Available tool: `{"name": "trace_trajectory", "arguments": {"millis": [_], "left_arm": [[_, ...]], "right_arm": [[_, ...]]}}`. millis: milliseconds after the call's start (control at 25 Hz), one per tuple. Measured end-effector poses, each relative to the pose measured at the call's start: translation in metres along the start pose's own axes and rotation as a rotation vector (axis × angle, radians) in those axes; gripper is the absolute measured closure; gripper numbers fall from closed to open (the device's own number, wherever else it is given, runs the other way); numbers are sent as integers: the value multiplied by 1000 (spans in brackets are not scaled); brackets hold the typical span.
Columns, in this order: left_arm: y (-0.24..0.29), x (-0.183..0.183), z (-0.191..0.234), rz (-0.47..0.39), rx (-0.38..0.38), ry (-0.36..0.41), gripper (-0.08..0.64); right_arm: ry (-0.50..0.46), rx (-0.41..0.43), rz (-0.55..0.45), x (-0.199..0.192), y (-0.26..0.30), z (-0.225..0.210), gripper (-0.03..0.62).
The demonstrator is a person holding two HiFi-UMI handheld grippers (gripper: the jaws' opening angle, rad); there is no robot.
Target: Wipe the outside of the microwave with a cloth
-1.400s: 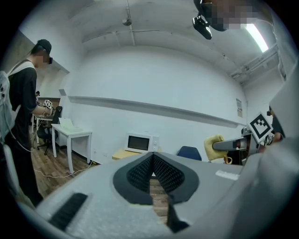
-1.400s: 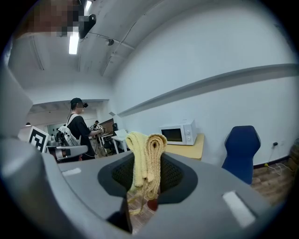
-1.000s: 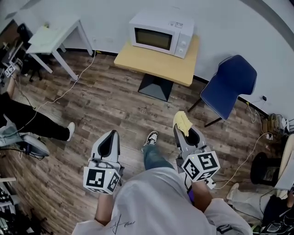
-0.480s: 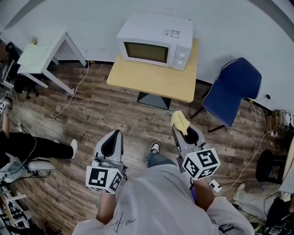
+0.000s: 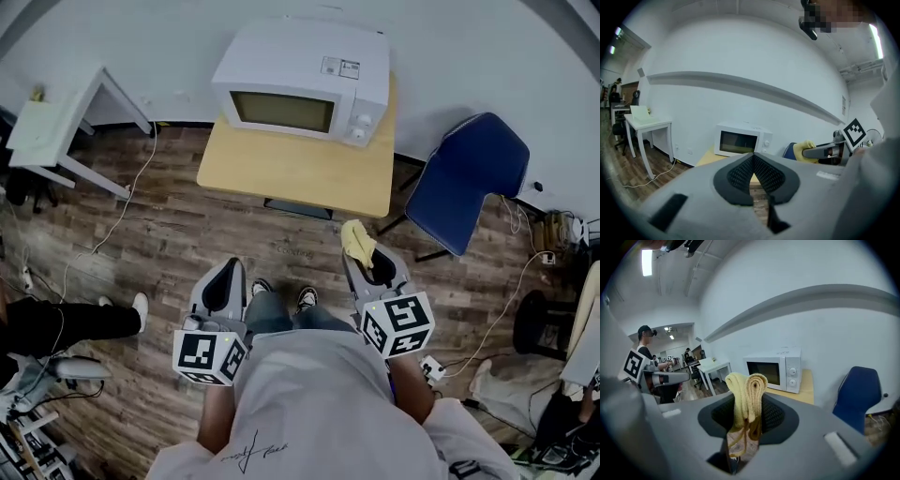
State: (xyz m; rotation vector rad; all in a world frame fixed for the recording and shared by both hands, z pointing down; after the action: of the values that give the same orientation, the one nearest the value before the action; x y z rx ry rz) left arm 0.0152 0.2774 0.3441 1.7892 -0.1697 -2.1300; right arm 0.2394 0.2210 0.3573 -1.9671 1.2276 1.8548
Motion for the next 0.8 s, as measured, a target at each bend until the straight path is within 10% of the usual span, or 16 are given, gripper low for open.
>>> {"name": "trace_trajectory", "arguments": {"millis": [800], "left_arm": [[201, 84, 128, 80, -268, 111, 569]], "right_arm": [[124, -337, -76, 80, 158, -55, 480]]}}
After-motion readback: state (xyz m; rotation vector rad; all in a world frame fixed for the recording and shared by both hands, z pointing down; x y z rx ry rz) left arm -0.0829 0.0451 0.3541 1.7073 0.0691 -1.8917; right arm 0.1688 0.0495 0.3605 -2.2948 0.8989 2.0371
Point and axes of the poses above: the fingertips, and each gripper's own axes: y forward along the fingers, z to its left, x out of its top, the point moved 4 cm from there along -y, backward along the fingers, and after that the axes turned 6 degrees about x, right-handed, at the moved point
